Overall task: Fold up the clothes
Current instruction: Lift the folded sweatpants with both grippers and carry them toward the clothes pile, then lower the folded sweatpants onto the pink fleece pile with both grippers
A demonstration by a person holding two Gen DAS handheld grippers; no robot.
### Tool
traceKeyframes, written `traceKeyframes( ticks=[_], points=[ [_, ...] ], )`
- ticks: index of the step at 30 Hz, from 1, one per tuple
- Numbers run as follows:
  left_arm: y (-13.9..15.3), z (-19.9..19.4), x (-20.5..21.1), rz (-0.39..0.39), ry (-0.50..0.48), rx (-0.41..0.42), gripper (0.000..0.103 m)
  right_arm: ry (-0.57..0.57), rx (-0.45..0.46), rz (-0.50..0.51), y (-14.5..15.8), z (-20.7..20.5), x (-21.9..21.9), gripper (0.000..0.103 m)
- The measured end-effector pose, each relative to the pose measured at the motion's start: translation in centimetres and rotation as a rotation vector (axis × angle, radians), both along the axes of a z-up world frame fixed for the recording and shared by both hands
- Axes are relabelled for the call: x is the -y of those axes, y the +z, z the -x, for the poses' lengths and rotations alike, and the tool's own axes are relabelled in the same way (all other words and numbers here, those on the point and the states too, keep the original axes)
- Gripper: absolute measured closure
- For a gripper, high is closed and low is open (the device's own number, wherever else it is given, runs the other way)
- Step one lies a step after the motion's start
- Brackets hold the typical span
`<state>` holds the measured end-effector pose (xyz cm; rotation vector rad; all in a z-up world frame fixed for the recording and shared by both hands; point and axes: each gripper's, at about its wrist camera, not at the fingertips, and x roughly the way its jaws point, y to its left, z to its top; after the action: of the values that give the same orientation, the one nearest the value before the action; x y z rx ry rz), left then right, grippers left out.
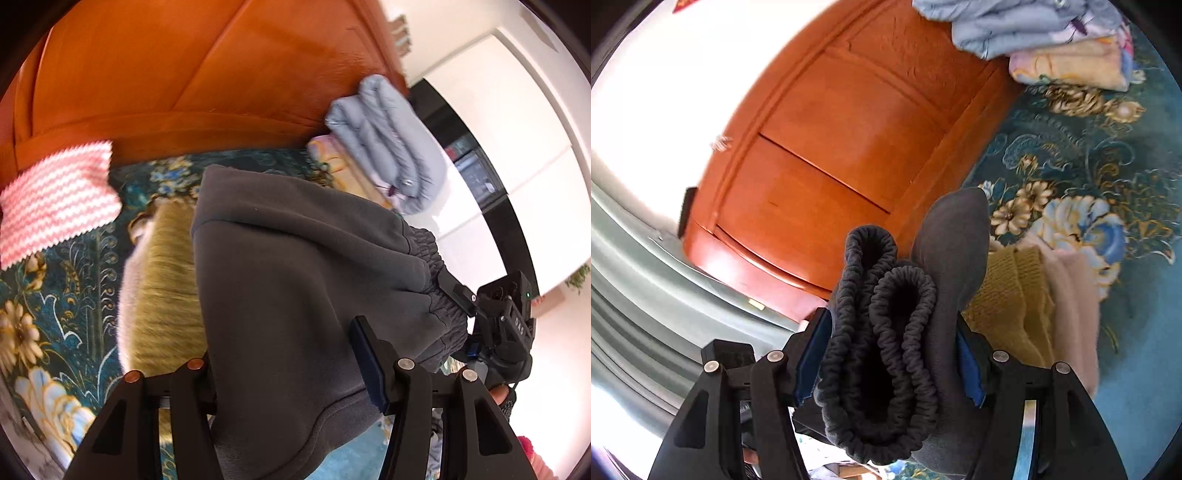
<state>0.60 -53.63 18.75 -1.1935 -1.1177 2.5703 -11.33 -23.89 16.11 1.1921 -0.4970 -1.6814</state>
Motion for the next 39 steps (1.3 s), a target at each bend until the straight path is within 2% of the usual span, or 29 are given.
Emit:
traceKeyframes(
  ticks=[4, 9, 11, 13, 16, 20, 23, 25, 27, 29, 31, 33, 37, 39],
  points=[
    [-4.3, 1.0, 0.7, -0.013, 0.017, 0.091, 0.044, -0.011, 0.031, -0.086, -4.0, 0.7, 1.3, 0.039],
    [-5.3, -0.1, 1.9, -0.079, 0.015, 0.074, 0.042, -0.028, 0.059, -0.111, -6.6, 1.6, 0.4, 0.039],
    [-4.4, -0.4, 2.2, -0.051, 0.026, 0.078, 0.039, -0.006, 0.054, -0.121, -6.0, 1.8, 0.2, 0.039],
    [-3.1, -1.0, 2.2, 0.015, 0.046, 0.083, 0.037, 0.019, 0.046, -0.132, -5.4, 1.9, -0.1, 0.038],
    [-0.8, -2.3, 2.4, 0.089, 0.073, 0.044, 0.034, 0.053, -0.066, -0.2, -2.9, 1.8, 0.1, 0.038],
    [1.0, -1.8, 0.4, 0.11, 0.056, -0.003, 0.033, 0.094, -0.202, -0.234, 1.4, 1.2, 2.2, 0.038],
    [1.4, -1.1, -1.5, 0.134, 0.001, -0.017, 0.032, 0.221, -0.217, -0.236, 2.8, 0.1, 6.0, 0.038],
    [0.6, -0.7, -2.4, 0.151, -0.031, -0.006, 0.032, 0.28, -0.233, -0.262, 2.5, -0.6, 8.0, 0.038],
    [-0.3, -0.4, -3.4, 0.169, -0.063, 0.006, 0.032, 0.29, -0.258, -0.322, 1.1, -0.8, 9.2, 0.038],
    [-2.3, -0.4, -3.1, 0.145, -0.066, 0.041, 0.032, 0.287, -0.269, -0.384, -0.9, -0.6, 10.1, 0.039],
    [-4.2, -0.4, -2.9, 0.117, -0.07, 0.064, 0.033, 0.263, -0.235, -0.419, -3.2, 0.0, 10.2, 0.041],
    [-4.8, -0.5, -2.7, 0.103, -0.071, 0.057, 0.033, 0.249, -0.232, -0.433, -4.2, 0.1, 10.2, 0.041],
    [-4.7, -0.4, -2.4, 0.091, -0.064, 0.067, 0.033, 0.247, -0.245, -0.447, -4.1, 0.0, 10.1, 0.041],
    [-3.7, -0.7, -2.3, 0.1, -0.047, 0.064, 0.032, 0.246, -0.25, -0.421, -2.7, -0.7, 9.4, 0.039]
  ],
)
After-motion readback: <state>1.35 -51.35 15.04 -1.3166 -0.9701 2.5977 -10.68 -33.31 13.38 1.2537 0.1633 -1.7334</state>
